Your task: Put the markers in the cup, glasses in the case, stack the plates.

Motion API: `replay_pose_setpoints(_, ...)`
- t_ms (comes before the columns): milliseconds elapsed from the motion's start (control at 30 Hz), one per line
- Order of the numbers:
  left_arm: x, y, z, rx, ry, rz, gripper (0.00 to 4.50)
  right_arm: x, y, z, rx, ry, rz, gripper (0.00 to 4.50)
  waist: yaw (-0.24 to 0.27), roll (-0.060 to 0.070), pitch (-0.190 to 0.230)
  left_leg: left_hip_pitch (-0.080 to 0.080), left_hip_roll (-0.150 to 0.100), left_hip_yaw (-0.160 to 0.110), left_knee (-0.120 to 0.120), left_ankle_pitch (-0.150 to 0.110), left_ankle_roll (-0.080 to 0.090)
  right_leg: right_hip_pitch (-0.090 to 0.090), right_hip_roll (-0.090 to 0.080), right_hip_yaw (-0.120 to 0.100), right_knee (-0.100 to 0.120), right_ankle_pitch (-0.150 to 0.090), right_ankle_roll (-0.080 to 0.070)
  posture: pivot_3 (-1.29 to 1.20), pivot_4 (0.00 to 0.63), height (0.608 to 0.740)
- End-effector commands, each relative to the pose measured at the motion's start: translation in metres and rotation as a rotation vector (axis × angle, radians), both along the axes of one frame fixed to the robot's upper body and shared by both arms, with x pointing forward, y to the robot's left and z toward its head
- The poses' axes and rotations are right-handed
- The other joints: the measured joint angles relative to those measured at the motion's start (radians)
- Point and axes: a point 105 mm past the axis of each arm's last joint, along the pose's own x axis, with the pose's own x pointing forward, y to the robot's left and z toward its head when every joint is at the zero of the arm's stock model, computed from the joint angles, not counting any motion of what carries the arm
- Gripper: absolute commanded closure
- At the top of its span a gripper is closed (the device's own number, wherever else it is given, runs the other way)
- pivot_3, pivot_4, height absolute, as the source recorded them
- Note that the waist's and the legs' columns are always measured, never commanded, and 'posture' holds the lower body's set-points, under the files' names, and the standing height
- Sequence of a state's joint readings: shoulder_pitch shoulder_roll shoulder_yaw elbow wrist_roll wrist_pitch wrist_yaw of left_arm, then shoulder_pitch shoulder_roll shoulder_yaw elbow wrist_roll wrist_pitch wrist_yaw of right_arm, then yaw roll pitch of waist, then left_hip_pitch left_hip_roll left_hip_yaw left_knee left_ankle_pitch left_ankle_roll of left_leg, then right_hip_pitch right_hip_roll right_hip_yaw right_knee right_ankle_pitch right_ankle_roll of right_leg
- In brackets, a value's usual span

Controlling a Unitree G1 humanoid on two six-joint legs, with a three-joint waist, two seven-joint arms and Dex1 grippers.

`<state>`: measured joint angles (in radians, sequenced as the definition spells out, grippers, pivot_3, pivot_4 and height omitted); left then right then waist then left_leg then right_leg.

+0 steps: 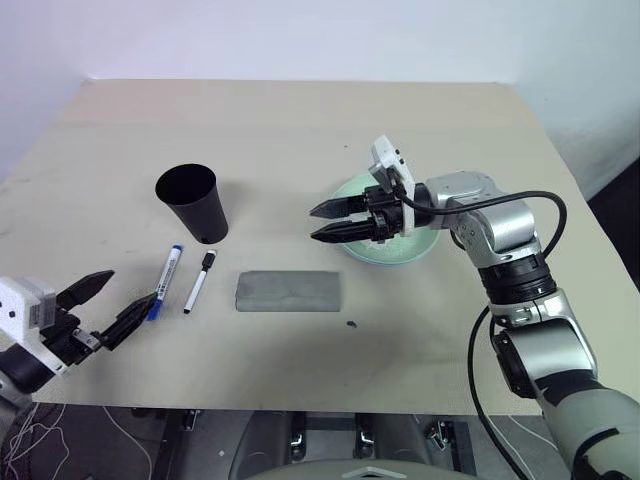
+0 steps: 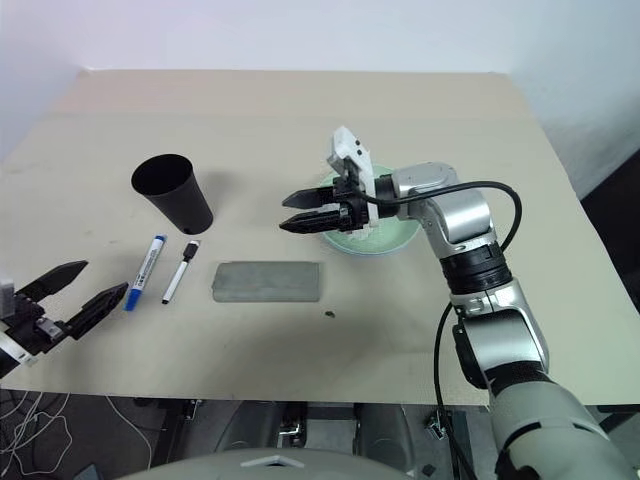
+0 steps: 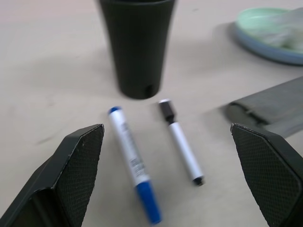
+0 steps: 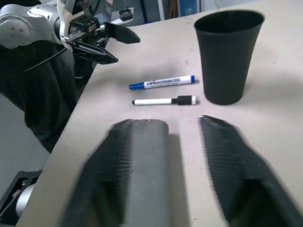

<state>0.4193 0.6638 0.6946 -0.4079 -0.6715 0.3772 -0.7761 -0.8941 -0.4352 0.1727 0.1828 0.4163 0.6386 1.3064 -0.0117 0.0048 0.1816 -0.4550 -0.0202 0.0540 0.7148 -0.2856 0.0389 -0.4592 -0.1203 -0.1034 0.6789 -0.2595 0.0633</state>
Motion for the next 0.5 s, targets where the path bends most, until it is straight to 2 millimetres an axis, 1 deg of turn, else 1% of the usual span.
replay_pose_setpoints(33, 0.003, 0.011, 0.003, 0.049, -0.004, 0.077, 0.00, 0.002, -0.003, 0.016, 0.034, -0.092, -0.014, 0.78, -0.001, 0.000, 0.000, 0.000, 0.000, 0.000, 0.000, 0.000, 0.000, 0.000, 0.000, 0.000, 0.000, 0.000, 0.000, 0.00, 0.150, 0.681)
replay_pose_setpoints(100, 0.005, 0.010, -0.001, 0.040, 0.021, 0.091, 0.00, 0.001, -0.003, 0.016, 0.051, -0.110, -0.023, 0.04, -0.001, 0.000, 0.000, 0.000, 0.000, 0.000, 0.000, 0.000, 0.000, 0.000, 0.000, 0.000, 0.000, 0.000, 0.000, 0.00, 0.150, 0.681)
replay_pose_setpoints(233, 0.013, 0.011, -0.009, 0.040, 0.071, 0.143, 0.00, 0.002, -0.008, 0.020, 0.102, -0.146, -0.058, 0.01, 0.001, 0.000, 0.000, -0.001, 0.000, 0.000, 0.000, 0.000, 0.000, 0.000, 0.000, 0.000, 0.000, 0.000, 0.000, 0.00, 0.150, 0.681)
replay_pose_setpoints(300, 0.017, 0.012, -0.009, 0.039, 0.071, 0.163, 0.00, 0.004, -0.010, 0.022, 0.131, -0.195, -0.096, 0.01, 0.001, 0.000, 0.000, -0.002, 0.000, 0.000, 0.000, 0.000, 0.000, 0.000, 0.000, 0.000, -0.001, 0.001, 0.002, 0.00, 0.150, 0.681)
replay_pose_setpoints(367, 0.022, 0.013, -0.009, 0.034, 0.062, 0.182, 0.00, 0.003, -0.016, 0.025, 0.183, -0.205, -0.119, 0.01, 0.000, 0.000, 0.000, -0.002, 0.000, 0.000, 0.000, 0.000, 0.000, -0.001, 0.000, -0.001, -0.001, 0.002, 0.003, 0.00, 0.150, 0.681)
replay_pose_setpoints(433, 0.026, 0.013, -0.011, 0.031, 0.061, 0.187, 0.00, 0.005, -0.023, 0.023, 0.191, -0.184, -0.150, 0.01, 0.001, 0.000, 0.000, -0.002, 0.000, 0.000, 0.000, 0.000, 0.000, 0.000, 0.000, -0.001, -0.001, 0.002, 0.003, 0.00, 0.150, 0.681)
replay_pose_setpoints(500, 0.031, 0.009, -0.011, 0.026, 0.057, 0.178, 0.00, 0.006, -0.027, 0.017, 0.166, -0.196, -0.172, 0.01, 0.000, 0.000, 0.000, -0.002, 0.000, 0.000, 0.000, 0.000, 0.000, 0.000, 0.000, -0.001, -0.001, 0.002, 0.003, 0.00, 0.150, 0.681)
